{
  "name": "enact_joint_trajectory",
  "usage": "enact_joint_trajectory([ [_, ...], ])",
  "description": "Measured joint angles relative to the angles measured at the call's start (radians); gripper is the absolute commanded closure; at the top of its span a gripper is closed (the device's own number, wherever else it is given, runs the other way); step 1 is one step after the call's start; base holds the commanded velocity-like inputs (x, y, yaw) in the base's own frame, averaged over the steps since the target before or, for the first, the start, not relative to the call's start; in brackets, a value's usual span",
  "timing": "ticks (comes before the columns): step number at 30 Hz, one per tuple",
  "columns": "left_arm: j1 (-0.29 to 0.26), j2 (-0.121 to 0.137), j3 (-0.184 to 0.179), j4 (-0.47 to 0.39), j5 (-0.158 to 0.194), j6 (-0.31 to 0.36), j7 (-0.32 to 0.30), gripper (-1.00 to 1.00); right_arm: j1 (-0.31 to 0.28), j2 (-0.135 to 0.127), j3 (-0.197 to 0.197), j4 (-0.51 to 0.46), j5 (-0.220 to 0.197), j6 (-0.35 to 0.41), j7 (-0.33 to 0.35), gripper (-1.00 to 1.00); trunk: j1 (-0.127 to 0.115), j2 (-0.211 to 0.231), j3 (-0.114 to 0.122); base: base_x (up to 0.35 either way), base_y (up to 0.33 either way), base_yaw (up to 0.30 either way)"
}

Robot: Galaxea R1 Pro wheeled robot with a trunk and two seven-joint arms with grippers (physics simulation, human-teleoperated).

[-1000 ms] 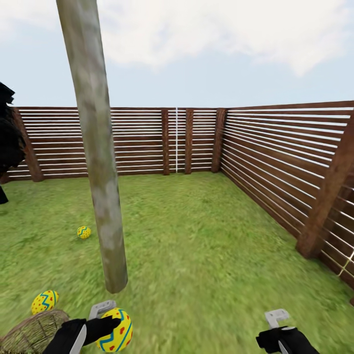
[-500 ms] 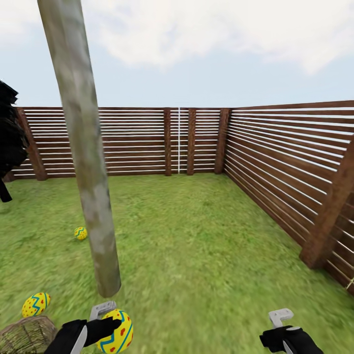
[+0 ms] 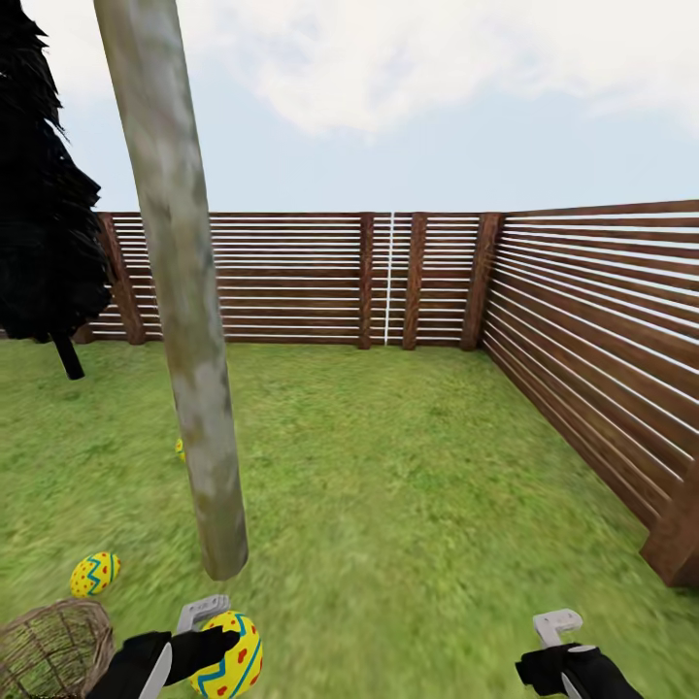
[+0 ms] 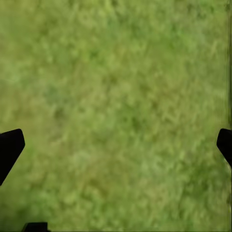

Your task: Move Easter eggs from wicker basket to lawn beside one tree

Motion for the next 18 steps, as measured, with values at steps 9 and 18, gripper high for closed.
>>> enact_joint_trajectory([
  [9, 0.000, -0.001, 0.000, 0.000, 0.003, 0.000, -0.002, 1.00, 0.000, -0.008, -0.002, 0.000, -0.001, 0.001, 0.000, -1.00, 0.000, 0.000, 0.000, 0.185, -0.319, 0.289],
  [18, 0.000, -0.002, 0.001, 0.001, 0.004, 0.001, -0.003, 1.00, 0.000, -0.006, 0.000, 0.001, -0.001, 0.001, 0.000, -1.00, 0.000, 0.000, 0.000, 0.051, -0.070, 0.143],
])
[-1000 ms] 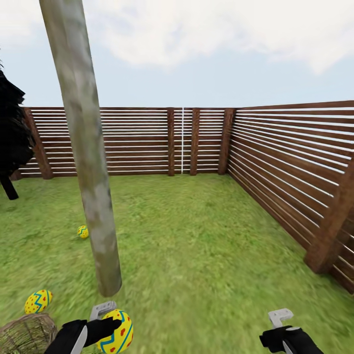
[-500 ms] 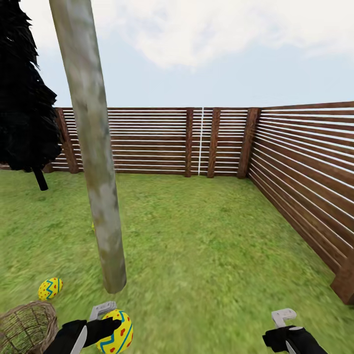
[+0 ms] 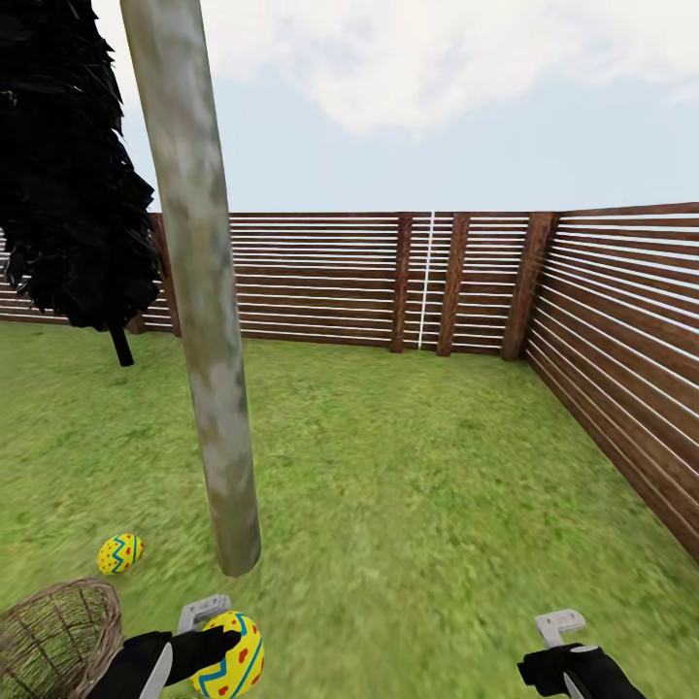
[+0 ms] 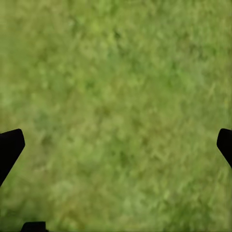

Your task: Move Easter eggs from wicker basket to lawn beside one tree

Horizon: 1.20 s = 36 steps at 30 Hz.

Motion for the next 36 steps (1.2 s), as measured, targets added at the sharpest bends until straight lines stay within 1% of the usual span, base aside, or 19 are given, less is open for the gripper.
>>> enact_joint_trajectory([
  [6, 0.000, 0.000, 0.002, 0.000, 0.003, 0.000, 0.000, 1.00, 0.000, 0.000, 0.000, 0.000, 0.000, 0.000, 0.000, -1.00, 0.000, 0.000, 0.000, 0.000, 0.000, 0.000],
  [10, 0.000, -0.009, 0.003, 0.001, 0.003, -0.001, -0.002, 1.00, 0.000, 0.000, 0.000, 0.001, 0.000, 0.000, 0.000, -1.00, 0.000, 0.000, 0.000, 0.004, 0.000, 0.000],
  [13, 0.000, -0.012, 0.003, 0.002, 0.003, 0.000, -0.002, 1.00, 0.000, 0.001, 0.000, 0.001, 0.000, 0.000, -0.001, -1.00, -0.001, 0.000, 0.000, 0.239, -0.008, 0.017],
  [18, 0.000, -0.034, 0.001, 0.003, 0.000, -0.001, -0.002, 1.00, 0.000, 0.007, 0.000, 0.002, 0.003, 0.001, -0.010, -1.00, 0.000, 0.000, 0.000, 0.051, -0.005, 0.244],
  [26, 0.000, -0.036, 0.001, 0.003, 0.001, 0.000, -0.002, 1.00, 0.000, 0.007, 0.000, 0.002, 0.003, 0.000, -0.010, -1.00, 0.000, 0.000, 0.000, 0.000, 0.000, 0.271],
  [31, 0.000, -0.032, -0.002, 0.000, -0.002, 0.001, 0.000, 1.00, 0.000, 0.000, -0.001, 0.001, 0.000, 0.000, -0.002, -1.00, 0.000, 0.000, 0.000, 0.000, 0.000, 0.027],
  [36, 0.000, -0.029, 0.006, -0.012, 0.001, 0.000, 0.004, 1.00, 0.000, -0.002, -0.002, 0.000, -0.001, 0.000, -0.002, -1.00, 0.000, 0.000, 0.000, 0.000, 0.000, 0.000],
])
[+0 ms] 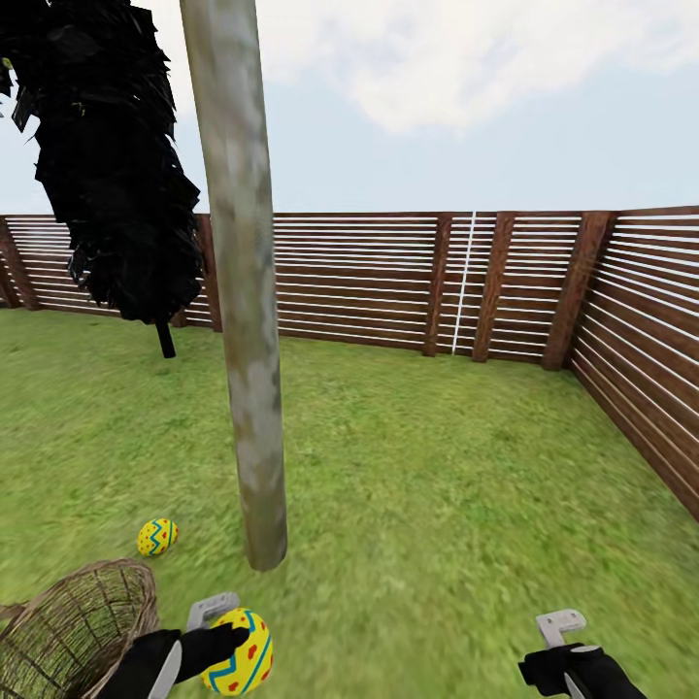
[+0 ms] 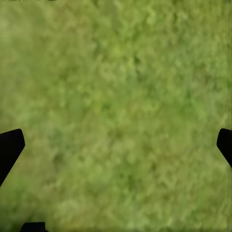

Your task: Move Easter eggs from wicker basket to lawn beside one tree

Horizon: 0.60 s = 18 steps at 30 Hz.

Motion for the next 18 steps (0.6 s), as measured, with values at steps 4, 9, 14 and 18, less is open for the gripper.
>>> enact_joint_trajectory([
  [4, 0.000, -0.006, -0.001, -0.009, 0.002, 0.000, 0.000, 1.00, 0.000, -0.002, -0.001, -0.002, 0.000, 0.003, -0.001, -1.00, 0.000, 0.000, 0.000, 0.000, 0.000, 0.000],
  [9, 0.000, -0.006, -0.002, -0.017, 0.002, 0.001, 0.000, 1.00, 0.000, -0.003, -0.001, -0.003, 0.000, 0.004, -0.001, -1.00, 0.015, -0.028, -0.012, 0.000, 0.000, 0.000],
  [14, 0.000, -0.007, -0.001, -0.038, 0.003, 0.000, 0.002, 1.00, 0.000, -0.002, -0.001, -0.002, 0.000, 0.003, 0.000, -1.00, 0.034, -0.063, -0.028, 0.000, 0.000, 0.000],
  [18, 0.000, -0.007, 0.000, -0.037, 0.003, 0.001, 0.002, 1.00, 0.000, -0.001, -0.001, -0.002, 0.000, 0.003, 0.000, -1.00, 0.050, -0.091, -0.041, 0.000, 0.000, 0.000],
])
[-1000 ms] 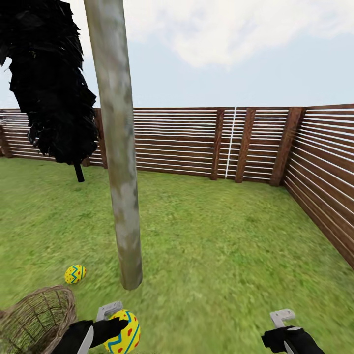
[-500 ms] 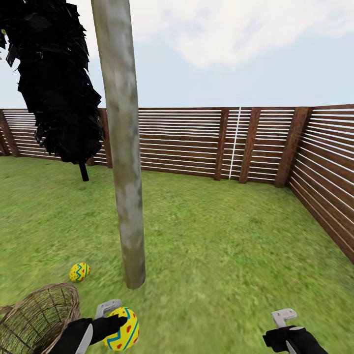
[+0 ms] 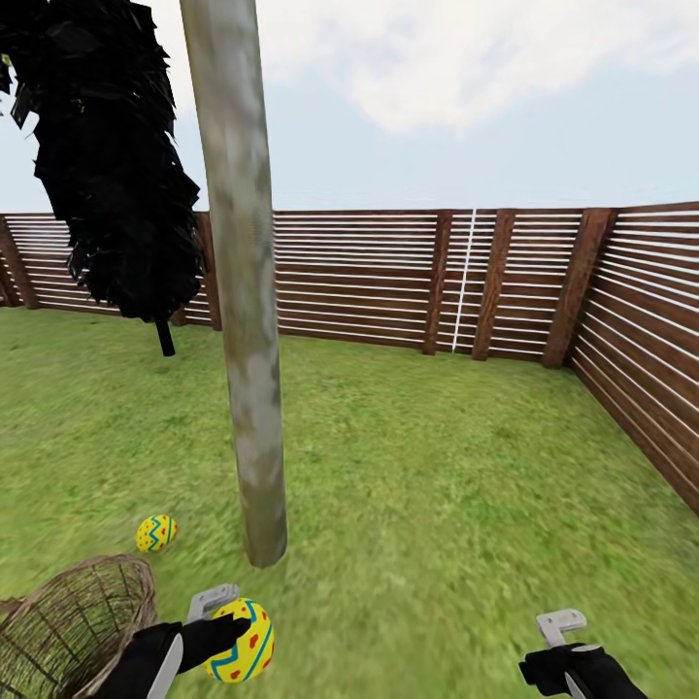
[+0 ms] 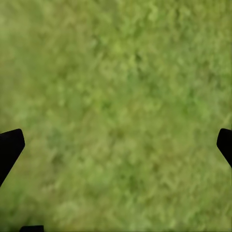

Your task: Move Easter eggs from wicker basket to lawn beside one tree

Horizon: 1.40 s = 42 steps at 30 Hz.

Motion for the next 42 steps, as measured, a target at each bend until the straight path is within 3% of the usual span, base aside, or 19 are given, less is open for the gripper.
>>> enact_joint_trajectory([
  [14, 0.000, -0.002, 0.000, 0.005, 0.001, 0.000, 0.000, 1.00, 0.000, 0.000, 0.000, 0.000, 0.000, -0.002, 0.000, -1.00, 0.054, -0.098, -0.044, 0.000, 0.000, 0.000],
  [17, 0.000, -0.002, 0.000, 0.009, 0.001, 0.000, 0.000, 1.00, 0.000, -0.005, -0.004, -0.059, 0.001, -0.009, 0.001, -1.00, 0.065, -0.119, -0.053, 0.000, 0.000, 0.000],
  [18, 0.000, -0.002, 0.000, 0.010, 0.001, 0.000, 0.000, 1.00, 0.000, -0.011, -0.023, -0.097, 0.000, -0.015, 0.001, -1.00, 0.069, -0.126, -0.056, 0.000, 0.000, 0.000],
  [20, 0.000, -0.003, -0.001, 0.012, 0.001, 0.000, 0.000, 1.00, 0.000, -0.014, -0.128, -0.179, 0.001, -0.047, 0.001, -1.00, 0.077, -0.140, -0.063, 0.000, 0.000, 0.000],
  [22, 0.000, -0.003, -0.001, 0.012, 0.002, 0.000, 0.000, 1.00, -0.001, -0.017, -0.199, -0.264, -0.007, -0.067, -0.003, -1.00, 0.084, -0.154, -0.069, 0.000, 0.000, 0.000],
  [24, 0.000, -0.003, 0.000, 0.012, 0.003, 0.000, 0.000, 1.00, 0.000, -0.019, -0.234, -0.316, -0.033, -0.083, -0.004, -1.00, 0.092, -0.168, -0.075, 0.000, 0.000, 0.000],
  [42, 0.000, 0.000, 0.000, 0.003, 0.005, 0.000, 0.000, 1.00, 0.000, -0.011, -0.233, -0.330, -0.019, -0.095, -0.012, -1.00, 0.161, -0.294, -0.132, 0.000, 0.000, 0.000],
])
